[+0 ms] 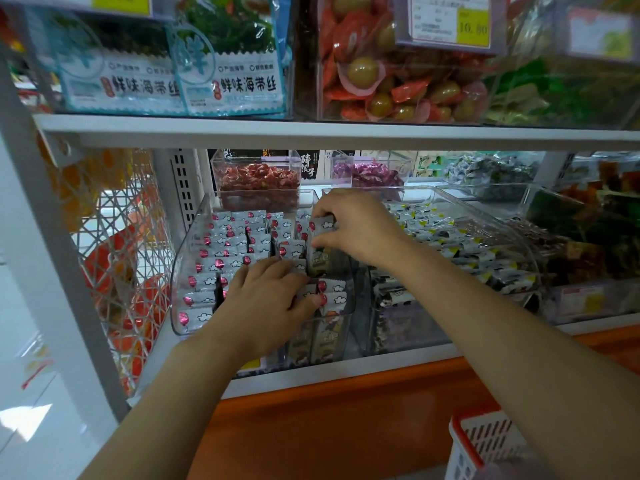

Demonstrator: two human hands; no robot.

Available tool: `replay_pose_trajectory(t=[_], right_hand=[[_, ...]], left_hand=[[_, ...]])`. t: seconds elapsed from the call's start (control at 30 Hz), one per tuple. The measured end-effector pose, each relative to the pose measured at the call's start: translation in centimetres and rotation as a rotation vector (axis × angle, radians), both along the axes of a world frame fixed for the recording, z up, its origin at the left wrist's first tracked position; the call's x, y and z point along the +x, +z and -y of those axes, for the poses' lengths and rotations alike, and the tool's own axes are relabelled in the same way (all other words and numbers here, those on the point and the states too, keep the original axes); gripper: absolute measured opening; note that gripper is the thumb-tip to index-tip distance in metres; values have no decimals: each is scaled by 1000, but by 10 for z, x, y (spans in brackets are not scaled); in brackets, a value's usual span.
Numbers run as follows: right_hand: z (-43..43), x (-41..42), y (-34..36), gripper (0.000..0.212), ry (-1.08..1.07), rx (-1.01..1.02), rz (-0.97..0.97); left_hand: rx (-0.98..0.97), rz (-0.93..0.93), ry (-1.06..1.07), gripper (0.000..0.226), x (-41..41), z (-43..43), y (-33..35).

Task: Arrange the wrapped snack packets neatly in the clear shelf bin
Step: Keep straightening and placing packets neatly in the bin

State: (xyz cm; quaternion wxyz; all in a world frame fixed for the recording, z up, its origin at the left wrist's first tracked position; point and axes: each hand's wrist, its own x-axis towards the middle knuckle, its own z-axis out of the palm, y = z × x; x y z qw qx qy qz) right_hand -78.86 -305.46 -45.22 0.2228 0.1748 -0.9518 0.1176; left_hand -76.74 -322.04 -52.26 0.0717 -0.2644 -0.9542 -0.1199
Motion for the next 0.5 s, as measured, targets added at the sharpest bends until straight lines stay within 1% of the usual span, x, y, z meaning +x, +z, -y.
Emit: replay_pose_trajectory(t=[0.17,0.37,0.5], right_hand=[[5,-6,-5,38,-10,175,105],[11,-16,4,38,-15,263,181],[10,-16,-2,34,7,305,181]], left_hand=[[10,-12,-17,54,0,0,-1],[35,-7,3,59,-1,1,0],[44,-18,-10,57,0,0,1]])
